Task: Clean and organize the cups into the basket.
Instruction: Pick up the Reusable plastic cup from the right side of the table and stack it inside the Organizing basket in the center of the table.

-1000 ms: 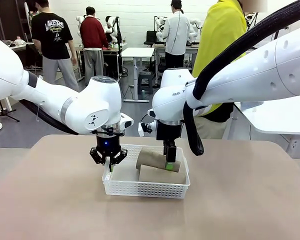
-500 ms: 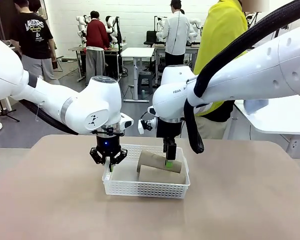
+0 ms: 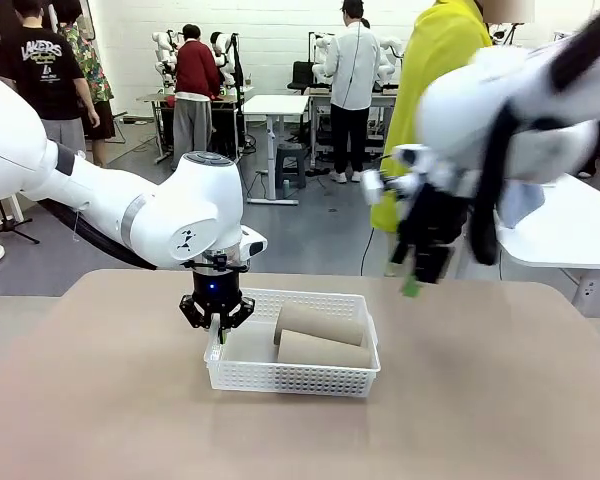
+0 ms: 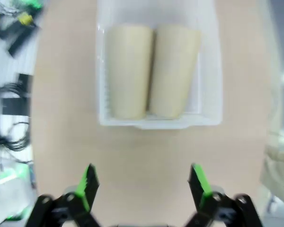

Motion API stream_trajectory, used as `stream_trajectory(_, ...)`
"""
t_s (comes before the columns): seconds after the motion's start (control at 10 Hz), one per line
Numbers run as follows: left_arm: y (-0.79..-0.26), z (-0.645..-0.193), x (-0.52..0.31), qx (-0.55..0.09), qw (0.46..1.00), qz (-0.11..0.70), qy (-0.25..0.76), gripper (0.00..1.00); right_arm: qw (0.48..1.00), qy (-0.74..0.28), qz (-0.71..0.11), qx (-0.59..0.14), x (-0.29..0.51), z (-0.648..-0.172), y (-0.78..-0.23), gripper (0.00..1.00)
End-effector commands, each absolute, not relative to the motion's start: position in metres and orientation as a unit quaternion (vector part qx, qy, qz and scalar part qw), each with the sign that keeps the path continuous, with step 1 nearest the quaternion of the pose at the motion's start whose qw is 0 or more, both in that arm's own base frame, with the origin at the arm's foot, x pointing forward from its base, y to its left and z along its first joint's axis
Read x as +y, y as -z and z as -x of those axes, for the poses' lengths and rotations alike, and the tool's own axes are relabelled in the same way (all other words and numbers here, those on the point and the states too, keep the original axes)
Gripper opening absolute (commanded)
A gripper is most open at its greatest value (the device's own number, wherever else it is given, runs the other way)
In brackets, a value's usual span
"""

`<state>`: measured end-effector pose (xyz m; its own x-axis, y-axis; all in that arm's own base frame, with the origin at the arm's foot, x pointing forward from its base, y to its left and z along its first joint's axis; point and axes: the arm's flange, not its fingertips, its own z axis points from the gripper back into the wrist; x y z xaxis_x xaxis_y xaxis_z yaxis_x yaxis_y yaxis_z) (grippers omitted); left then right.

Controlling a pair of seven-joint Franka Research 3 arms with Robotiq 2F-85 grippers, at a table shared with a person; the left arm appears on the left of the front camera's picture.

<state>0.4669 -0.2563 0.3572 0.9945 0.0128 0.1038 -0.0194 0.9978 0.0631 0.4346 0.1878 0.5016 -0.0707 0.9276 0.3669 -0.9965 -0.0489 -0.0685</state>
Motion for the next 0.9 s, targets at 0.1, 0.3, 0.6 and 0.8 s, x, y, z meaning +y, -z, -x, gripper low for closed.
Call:
stream_trajectory(0.1, -0.358, -0.467, -0.257, -0.053, 0.998, -0.032, -0.008, 0.00, 0.645, -0.689, -0.219, -0.249, 0.053, -0.381, -0.486, 1.00)
stream_trajectory(0.3, -0.358, -0.467, -0.257, -0.053, 0.998, -0.032, -0.008, 0.00, 0.647, -0.649, -0.269, -0.295, -0.003, -0.392, -0.466, 1.00)
stream_trajectory(0.6, -0.358, -0.467, -0.257, -0.053, 0.998, -0.032, -0.008, 0.00, 0.617, -0.609, -0.342, -0.363, -0.065, -0.405, -0.423, 1.00)
stream_trajectory(0.8, -0.358, -0.467, -0.257, -0.053, 0.998, -0.032, -0.008, 0.00, 0.608, -0.581, -0.371, -0.394, -0.099, -0.403, -0.394, 1.00)
